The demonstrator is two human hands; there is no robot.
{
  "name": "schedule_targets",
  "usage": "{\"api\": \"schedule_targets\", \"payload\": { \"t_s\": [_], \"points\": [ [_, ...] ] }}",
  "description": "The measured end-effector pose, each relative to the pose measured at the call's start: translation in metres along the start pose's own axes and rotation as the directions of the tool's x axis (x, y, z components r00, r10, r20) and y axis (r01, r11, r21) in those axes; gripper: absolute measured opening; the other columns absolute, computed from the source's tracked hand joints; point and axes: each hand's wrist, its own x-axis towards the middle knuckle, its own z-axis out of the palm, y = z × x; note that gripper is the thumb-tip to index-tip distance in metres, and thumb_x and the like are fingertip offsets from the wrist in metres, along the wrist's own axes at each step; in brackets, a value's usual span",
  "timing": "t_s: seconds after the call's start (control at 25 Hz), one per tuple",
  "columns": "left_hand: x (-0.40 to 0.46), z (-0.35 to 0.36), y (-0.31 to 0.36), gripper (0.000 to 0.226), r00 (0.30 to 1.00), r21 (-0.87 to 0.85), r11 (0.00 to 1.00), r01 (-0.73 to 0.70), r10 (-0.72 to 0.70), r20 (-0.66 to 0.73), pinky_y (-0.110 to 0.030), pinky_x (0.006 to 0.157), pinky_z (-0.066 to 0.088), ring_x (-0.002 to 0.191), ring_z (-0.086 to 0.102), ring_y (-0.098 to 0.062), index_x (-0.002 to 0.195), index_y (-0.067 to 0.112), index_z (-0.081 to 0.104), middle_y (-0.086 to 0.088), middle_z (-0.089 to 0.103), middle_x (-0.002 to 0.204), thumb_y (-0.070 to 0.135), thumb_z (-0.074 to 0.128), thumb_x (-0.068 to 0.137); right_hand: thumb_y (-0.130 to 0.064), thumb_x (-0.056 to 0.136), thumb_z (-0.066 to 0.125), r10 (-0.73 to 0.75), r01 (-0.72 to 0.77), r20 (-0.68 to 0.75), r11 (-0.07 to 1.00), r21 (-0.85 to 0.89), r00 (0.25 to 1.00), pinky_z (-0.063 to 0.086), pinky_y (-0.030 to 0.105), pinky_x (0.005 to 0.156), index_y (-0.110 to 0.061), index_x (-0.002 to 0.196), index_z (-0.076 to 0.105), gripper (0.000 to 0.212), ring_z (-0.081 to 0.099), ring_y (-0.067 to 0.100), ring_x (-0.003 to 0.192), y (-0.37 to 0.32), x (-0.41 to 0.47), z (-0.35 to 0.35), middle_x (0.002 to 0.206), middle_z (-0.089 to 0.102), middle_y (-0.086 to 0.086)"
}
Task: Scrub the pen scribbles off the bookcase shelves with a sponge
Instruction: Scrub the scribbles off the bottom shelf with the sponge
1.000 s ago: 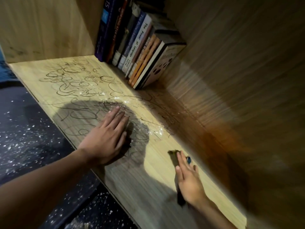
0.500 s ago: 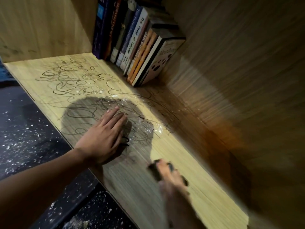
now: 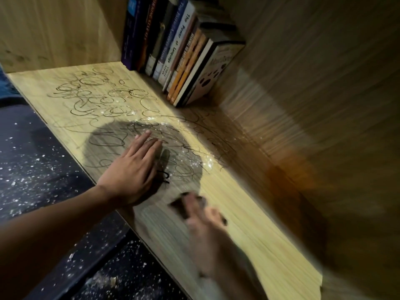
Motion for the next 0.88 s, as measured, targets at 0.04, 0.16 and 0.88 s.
{"api": "schedule_targets", "payload": {
  "t_s": [0.04,0.16,0.88],
  "points": [
    [0.001,-0.001,0.003,0.068,1.0,0.001,1.0,0.004,-0.004,0.009,-0.035,0.121,-0.002,0.15,-0.004,-0.021,0.151,0.004,0.022,-0.016,0.029,0.155,0.045,0.008,0.099,-0.028,0.103,0.02,0.162,-0.162,-0.025,0.987,0.012,0.986,0.009,0.048,0.12,-0.045,0.147,-0.011,0.056,0.003,0.02,0.146,0.031,0.005,-0.011,0.157,-0.002,-0.012],
    [0.003,0.0,0.005,0.069,0.999,0.008,1.0,-0.007,0.006,0.036,-0.036,0.121,-0.002,0.149,-0.011,-0.02,0.154,0.008,0.012,-0.012,0.02,0.159,0.047,0.004,0.097,-0.028,0.104,0.021,0.384,-0.382,-0.099,0.923,0.038,0.918,-0.002,0.045,0.12,-0.036,0.148,-0.008,0.054,0.001,0.024,0.148,0.05,0.017,-0.02,0.157,-0.011,-0.011],
    [0.006,0.006,0.001,0.065,0.999,0.074,0.997,-0.036,0.038,-0.02,-0.034,0.119,-0.006,0.149,-0.003,-0.025,0.152,0.006,0.02,-0.018,0.027,0.156,0.042,0.011,0.099,-0.045,0.095,0.005,0.18,-0.167,-0.234,0.983,0.072,0.956,-0.008,0.043,0.119,-0.041,0.15,-0.002,0.055,-0.013,0.018,0.145,-0.014,0.035,0.019,0.156,-0.013,-0.021]
  ]
}}
